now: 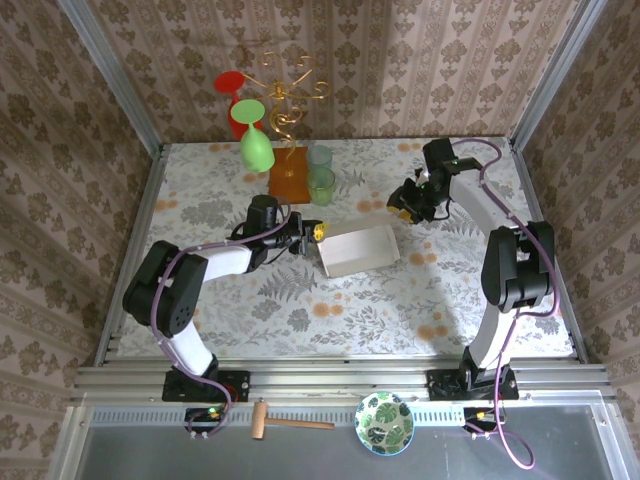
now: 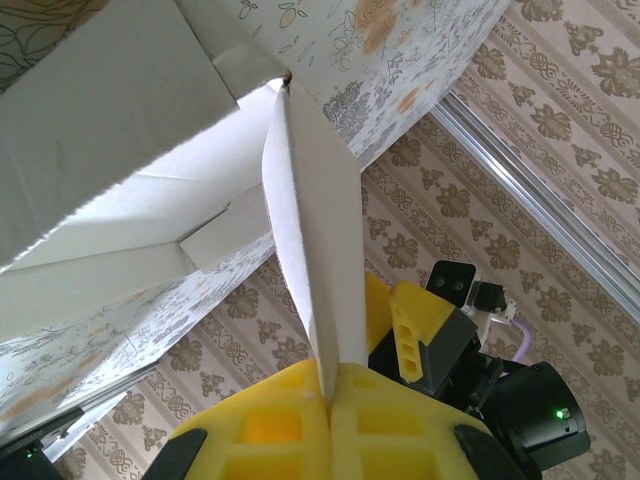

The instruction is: Fold the paper box

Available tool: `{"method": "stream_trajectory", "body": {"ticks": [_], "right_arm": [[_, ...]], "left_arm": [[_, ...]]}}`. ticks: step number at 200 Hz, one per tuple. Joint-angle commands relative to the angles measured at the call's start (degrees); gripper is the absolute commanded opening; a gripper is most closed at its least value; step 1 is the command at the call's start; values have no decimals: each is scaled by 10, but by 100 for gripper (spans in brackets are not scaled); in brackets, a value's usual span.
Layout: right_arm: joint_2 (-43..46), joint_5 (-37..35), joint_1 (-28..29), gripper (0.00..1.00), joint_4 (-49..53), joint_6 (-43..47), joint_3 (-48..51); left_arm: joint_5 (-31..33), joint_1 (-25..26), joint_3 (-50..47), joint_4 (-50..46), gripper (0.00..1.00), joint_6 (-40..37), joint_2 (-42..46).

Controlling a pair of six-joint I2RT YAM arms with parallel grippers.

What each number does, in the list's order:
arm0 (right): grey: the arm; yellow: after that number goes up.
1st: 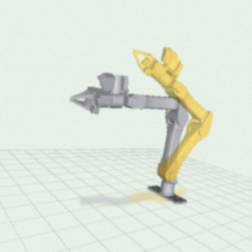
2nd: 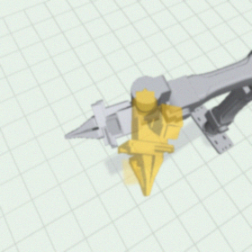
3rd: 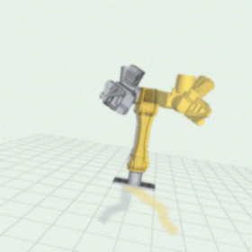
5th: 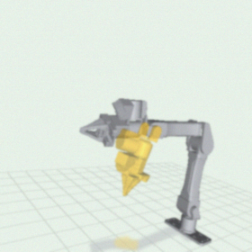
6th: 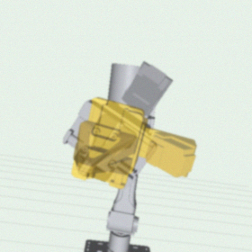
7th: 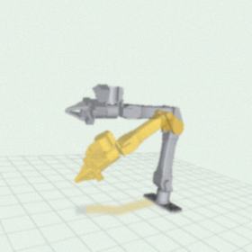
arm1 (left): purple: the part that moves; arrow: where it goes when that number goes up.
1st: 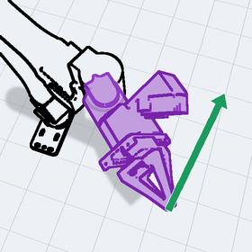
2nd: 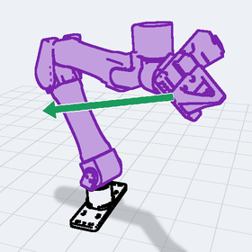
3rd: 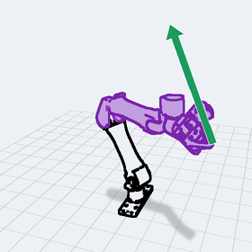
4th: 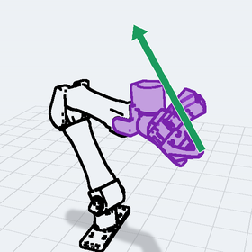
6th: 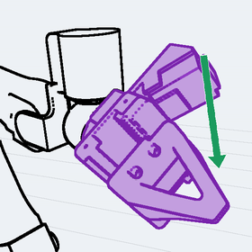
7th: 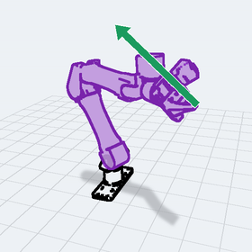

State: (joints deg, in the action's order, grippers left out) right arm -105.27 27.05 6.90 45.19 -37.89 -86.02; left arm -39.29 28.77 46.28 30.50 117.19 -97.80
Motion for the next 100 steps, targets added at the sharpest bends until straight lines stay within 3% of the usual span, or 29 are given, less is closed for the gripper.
{"method": "stream_trajectory", "body": {"ticks": [1,100], "right_arm": [[27,33,0,36,10,-11,17],[31,100,0,32,-5,-66,32]], "left_arm": [[2,-2,20,18,0,-10,-10],[3,8,34,46,0,3,-34]]}}
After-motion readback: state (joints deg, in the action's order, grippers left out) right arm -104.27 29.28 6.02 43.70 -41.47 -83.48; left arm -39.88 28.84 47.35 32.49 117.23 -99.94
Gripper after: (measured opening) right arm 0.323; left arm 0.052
